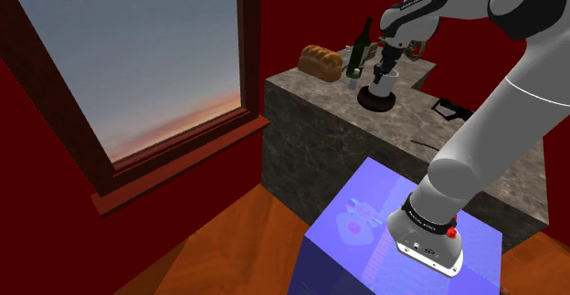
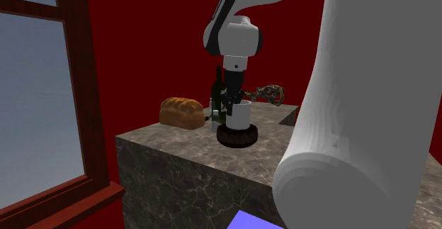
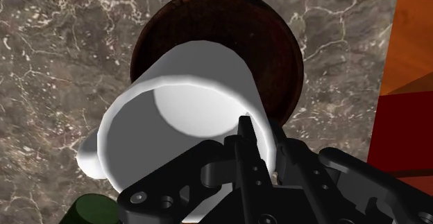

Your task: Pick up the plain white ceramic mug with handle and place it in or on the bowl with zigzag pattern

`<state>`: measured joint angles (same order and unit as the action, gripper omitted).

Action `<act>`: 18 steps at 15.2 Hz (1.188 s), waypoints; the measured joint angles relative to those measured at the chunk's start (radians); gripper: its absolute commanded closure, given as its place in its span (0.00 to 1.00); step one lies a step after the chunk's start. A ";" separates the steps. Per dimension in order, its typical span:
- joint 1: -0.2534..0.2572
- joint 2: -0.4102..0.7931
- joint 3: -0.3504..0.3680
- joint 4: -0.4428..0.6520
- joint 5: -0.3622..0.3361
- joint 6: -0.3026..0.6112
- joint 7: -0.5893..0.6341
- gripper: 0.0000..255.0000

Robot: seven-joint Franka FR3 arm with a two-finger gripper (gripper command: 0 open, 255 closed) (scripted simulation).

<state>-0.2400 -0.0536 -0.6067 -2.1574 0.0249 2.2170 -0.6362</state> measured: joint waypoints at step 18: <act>-0.002 -0.068 0.011 0.066 -0.047 -0.122 0.034 0.00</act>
